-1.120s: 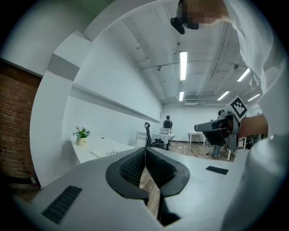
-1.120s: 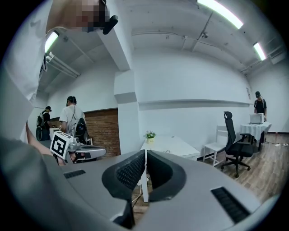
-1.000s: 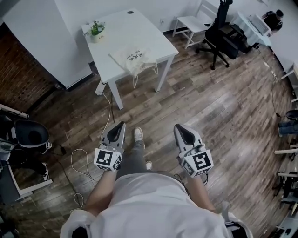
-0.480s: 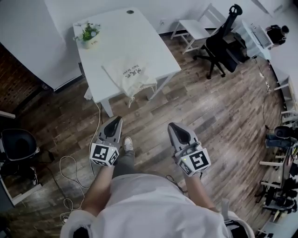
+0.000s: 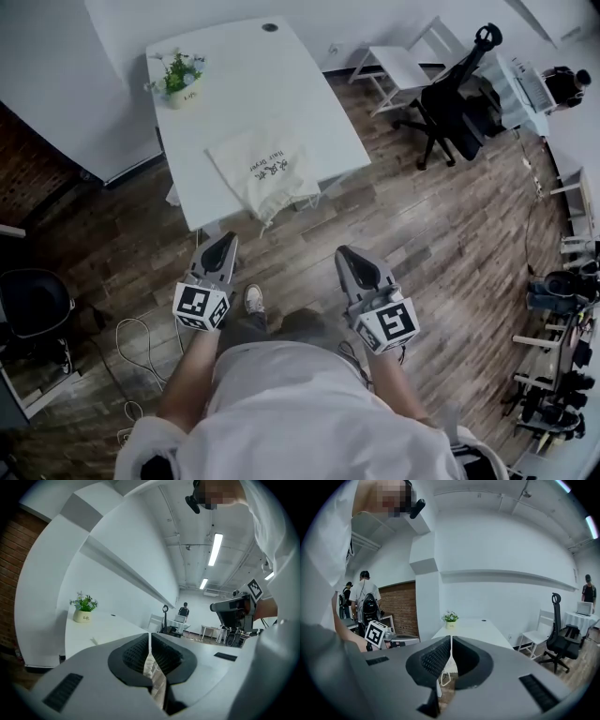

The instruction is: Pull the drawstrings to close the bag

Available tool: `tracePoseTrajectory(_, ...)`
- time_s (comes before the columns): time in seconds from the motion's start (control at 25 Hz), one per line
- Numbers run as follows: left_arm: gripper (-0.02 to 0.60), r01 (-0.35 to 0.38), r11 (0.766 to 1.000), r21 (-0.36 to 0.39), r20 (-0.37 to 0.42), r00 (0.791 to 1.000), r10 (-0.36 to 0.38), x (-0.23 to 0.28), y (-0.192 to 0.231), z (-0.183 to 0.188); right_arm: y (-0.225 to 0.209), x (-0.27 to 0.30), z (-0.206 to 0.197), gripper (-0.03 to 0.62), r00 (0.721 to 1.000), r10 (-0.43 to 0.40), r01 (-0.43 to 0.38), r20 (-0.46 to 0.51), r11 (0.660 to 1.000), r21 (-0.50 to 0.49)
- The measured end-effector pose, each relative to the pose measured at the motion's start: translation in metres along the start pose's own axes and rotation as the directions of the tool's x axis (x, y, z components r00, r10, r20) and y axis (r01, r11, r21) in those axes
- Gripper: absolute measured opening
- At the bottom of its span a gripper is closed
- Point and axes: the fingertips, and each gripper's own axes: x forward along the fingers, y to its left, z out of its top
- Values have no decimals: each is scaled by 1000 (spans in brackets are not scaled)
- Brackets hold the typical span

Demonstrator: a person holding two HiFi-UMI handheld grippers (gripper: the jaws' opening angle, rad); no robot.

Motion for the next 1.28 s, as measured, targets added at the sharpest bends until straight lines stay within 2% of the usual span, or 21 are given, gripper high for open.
tracePoseTrajectory(0.36,20,-27,999,18,-71,997,28,54,-13,-9,-62,24,-11,37,1000,24,-24,-18,1000,-20)
tracePoseTrajectory(0.52,20,-99,993,59,-52,993,103,75,-29,8,-96,31,-11,37,997,71,-73,-31,996,-59)
tracePoseTrajectory(0.64,18,-191,973,131,-25,980,196,80,-32,19,-119,41,-20,37,994,89,-94,-60,992,-84)
tracePoseTrajectory(0.72,18,-245,959,141,-23,968,251,83,-28,17,-129,52,-31,37,989,114,-122,-90,988,-91)
tracePoseTrajectory(0.84,18,-291,947,133,-61,952,301,87,-21,-5,-140,76,-53,37,981,140,-156,-136,981,-118)
tracePoseTrajectory(1.08,20,-377,920,105,-155,908,389,87,-23,-79,-154,116,-118,38,961,170,-205,-219,967,-151)
tracePoseTrajectory(1.16,20,-383,919,91,-178,902,394,94,-21,-105,-160,131,-142,38,955,171,-215,-244,962,-166)
tracePoseTrajectory(1.28,20,-369,927,65,-204,904,374,109,-23,-142,-168,152,-179,38,945,168,-228,-281,954,-197)
